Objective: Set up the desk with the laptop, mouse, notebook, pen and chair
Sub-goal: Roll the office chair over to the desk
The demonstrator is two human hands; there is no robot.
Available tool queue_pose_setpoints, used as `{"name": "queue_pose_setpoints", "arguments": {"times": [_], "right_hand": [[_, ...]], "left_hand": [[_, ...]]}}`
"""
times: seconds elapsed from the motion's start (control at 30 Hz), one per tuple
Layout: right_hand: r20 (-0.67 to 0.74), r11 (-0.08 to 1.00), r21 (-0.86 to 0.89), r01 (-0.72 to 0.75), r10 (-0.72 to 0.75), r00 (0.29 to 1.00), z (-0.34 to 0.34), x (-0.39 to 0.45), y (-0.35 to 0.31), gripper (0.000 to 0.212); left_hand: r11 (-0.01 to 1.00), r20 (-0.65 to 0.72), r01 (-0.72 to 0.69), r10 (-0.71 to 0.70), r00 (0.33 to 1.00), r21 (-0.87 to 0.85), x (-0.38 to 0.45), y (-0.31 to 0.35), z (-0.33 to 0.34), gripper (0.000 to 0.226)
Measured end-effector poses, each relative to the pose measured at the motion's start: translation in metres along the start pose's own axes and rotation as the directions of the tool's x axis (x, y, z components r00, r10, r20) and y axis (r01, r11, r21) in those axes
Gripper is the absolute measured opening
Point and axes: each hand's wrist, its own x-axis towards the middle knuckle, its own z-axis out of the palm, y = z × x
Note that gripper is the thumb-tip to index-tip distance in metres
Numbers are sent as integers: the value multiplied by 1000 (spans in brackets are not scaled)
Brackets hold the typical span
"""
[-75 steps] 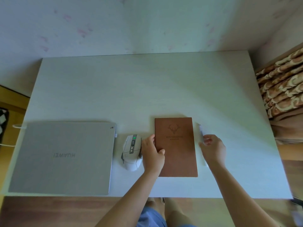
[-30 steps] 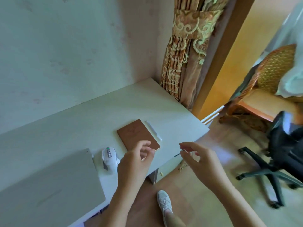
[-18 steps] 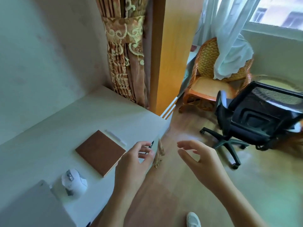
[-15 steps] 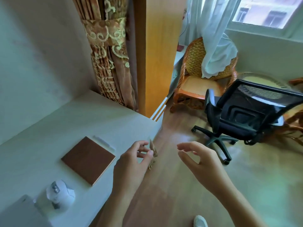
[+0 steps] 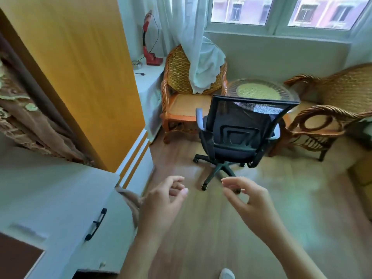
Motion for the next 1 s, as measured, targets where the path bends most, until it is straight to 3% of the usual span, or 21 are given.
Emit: {"name": "queue_pose_setpoints", "arguments": {"times": [0.27, 0.57, 0.77, 0.87, 1.0], "right_hand": [[-98, 997, -14, -77, 75, 992, -109, 54, 89, 18], [-176, 991, -73, -113, 99, 979, -154, 129, 154, 18], [-261, 963, -256, -82, 12, 965, -165, 215, 195, 23], [-312, 912, -395, -107, -24, 950, -169, 264, 214, 29], [-395, 830, -513, -218, -2, 919, -169, 334, 240, 37]], "left_hand": [[998, 49, -42, 40, 998, 44, 54, 81, 101, 25], [977, 61, -161, 154, 986, 139, 146, 115, 171, 29], [914, -2, -307, 319, 948, 265, 250, 116, 229, 53], [858, -54, -368, 413, 909, 358, 315, 117, 257, 54], [757, -24, -401, 480, 877, 516, 400, 124, 285, 54]]}}
